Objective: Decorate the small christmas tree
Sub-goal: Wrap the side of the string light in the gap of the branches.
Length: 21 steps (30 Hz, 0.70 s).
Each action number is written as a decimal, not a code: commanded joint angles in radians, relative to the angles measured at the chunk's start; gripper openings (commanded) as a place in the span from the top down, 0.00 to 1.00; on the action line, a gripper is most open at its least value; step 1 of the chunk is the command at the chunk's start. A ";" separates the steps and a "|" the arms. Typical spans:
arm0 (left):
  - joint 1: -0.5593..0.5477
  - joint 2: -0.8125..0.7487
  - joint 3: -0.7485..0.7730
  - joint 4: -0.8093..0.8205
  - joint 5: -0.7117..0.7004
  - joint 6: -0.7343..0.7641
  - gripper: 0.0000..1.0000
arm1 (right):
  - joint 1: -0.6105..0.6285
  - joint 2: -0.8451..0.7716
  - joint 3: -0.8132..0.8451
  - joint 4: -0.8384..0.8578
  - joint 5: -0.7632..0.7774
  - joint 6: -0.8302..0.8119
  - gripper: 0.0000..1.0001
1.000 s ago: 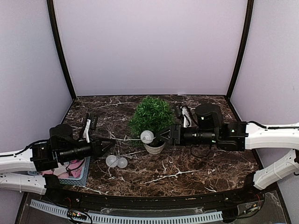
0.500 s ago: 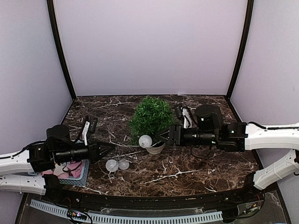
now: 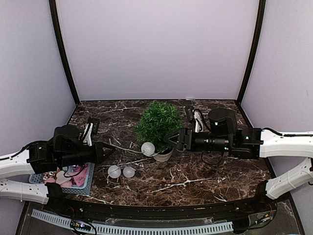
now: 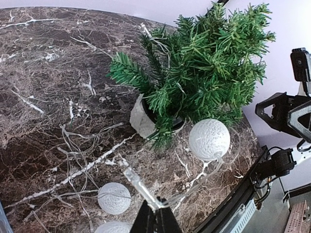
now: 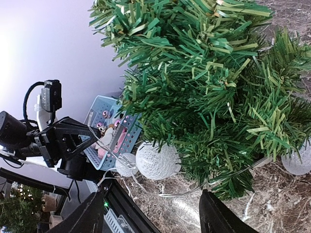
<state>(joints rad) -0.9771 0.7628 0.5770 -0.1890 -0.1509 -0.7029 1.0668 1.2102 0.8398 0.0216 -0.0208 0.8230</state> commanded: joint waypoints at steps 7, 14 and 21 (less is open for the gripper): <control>0.002 0.061 0.041 -0.042 0.107 -0.148 1.00 | -0.001 -0.030 -0.016 0.051 0.035 -0.010 0.32; 0.001 -0.072 -0.076 -0.024 0.134 -0.168 1.00 | -0.001 -0.020 -0.010 0.054 0.030 -0.021 0.31; 0.002 -0.030 -0.016 -0.062 0.202 -0.084 1.00 | -0.001 -0.018 -0.021 0.066 0.031 -0.010 0.31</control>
<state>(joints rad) -0.9771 0.7013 0.5148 -0.2390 -0.0223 -0.8383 1.0668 1.1984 0.8299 0.0303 0.0006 0.8196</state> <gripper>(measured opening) 0.001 0.692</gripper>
